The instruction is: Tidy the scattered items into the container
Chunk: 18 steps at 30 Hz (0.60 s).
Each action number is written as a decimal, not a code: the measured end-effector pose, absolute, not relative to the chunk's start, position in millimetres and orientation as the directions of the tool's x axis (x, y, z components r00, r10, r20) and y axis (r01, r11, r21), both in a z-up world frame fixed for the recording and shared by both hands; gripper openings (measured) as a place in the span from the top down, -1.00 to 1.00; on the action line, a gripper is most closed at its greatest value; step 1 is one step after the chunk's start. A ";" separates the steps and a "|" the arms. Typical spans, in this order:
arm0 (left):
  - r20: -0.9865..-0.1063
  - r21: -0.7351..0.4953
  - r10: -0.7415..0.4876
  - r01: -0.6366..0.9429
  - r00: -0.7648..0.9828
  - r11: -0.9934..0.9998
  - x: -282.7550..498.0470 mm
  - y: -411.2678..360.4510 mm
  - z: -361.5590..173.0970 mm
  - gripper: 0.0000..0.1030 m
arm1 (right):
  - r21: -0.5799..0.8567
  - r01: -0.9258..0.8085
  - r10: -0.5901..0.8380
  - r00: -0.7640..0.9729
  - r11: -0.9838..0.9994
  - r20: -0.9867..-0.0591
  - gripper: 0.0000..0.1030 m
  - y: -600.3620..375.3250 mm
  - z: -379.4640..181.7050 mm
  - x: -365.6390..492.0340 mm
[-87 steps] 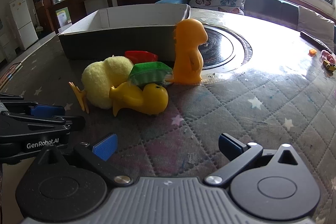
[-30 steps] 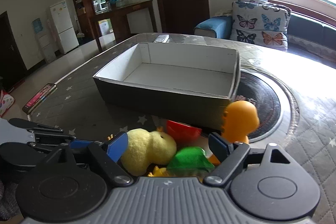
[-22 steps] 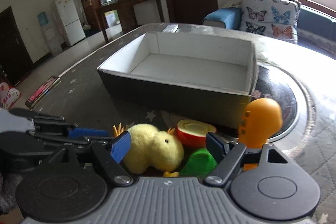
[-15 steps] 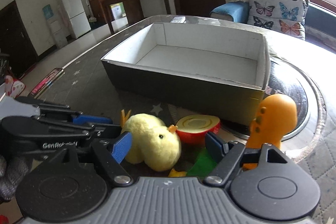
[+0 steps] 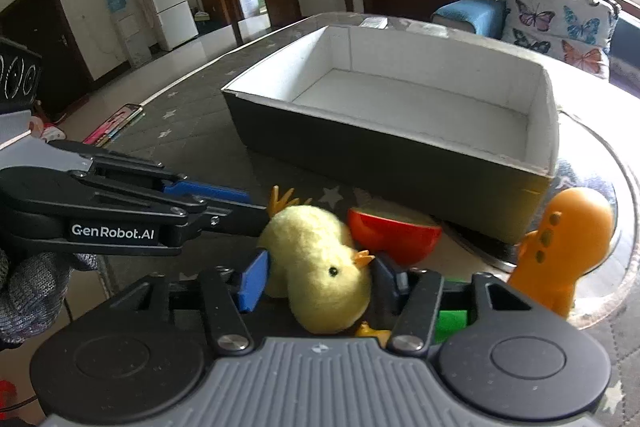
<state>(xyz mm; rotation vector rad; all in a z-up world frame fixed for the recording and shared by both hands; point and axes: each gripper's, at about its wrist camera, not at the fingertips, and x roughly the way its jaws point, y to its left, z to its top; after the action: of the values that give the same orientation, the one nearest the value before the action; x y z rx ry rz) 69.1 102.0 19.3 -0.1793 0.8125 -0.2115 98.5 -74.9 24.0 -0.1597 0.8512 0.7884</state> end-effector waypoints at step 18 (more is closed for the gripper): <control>-0.653 -0.311 -0.342 0.172 0.676 0.935 79.8 102.3 30.2 0.96 | 0.165 -0.680 0.571 0.430 0.714 -0.700 0.23 -79.3 31.1 91.8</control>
<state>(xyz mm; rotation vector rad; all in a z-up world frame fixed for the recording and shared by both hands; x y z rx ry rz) 79.8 102.3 30.2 -0.2320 0.7780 -0.2917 91.8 -79.3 31.1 -0.1510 0.8107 0.7842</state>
